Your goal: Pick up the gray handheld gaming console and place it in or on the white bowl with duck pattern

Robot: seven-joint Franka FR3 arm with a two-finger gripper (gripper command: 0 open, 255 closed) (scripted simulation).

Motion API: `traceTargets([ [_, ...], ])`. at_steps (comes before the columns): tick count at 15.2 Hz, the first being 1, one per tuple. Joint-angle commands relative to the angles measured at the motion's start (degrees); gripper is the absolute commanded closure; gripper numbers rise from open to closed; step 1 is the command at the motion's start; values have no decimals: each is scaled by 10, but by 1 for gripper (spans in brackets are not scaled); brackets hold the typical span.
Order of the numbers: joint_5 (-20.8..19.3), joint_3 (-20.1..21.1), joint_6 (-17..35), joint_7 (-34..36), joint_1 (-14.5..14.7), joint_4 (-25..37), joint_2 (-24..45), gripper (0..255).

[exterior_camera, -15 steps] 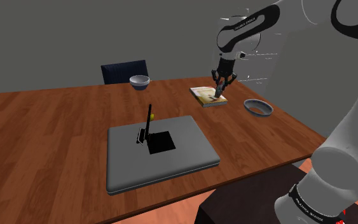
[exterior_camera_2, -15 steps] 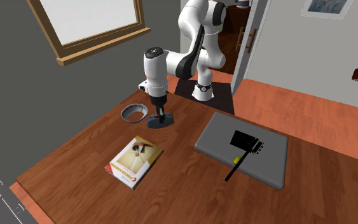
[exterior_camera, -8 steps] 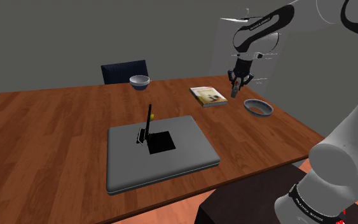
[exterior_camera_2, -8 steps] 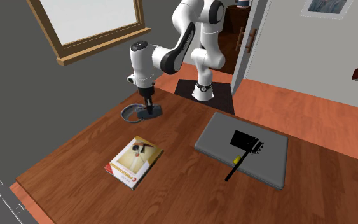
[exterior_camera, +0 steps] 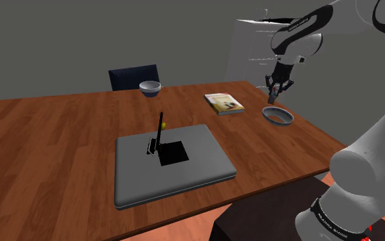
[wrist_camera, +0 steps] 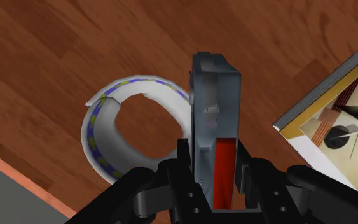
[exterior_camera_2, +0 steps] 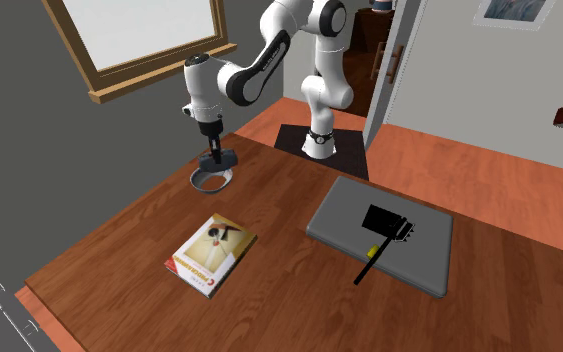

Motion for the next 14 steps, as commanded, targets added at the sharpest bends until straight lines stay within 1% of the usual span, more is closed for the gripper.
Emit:
traceTargets([
  [1,3,-11,0,-27,-14,7,7,255],
  [5,9,-32,-7,-81,-44,27,21,255],
  [14,18,-31,56,-87,-45,-6,52,255],
])
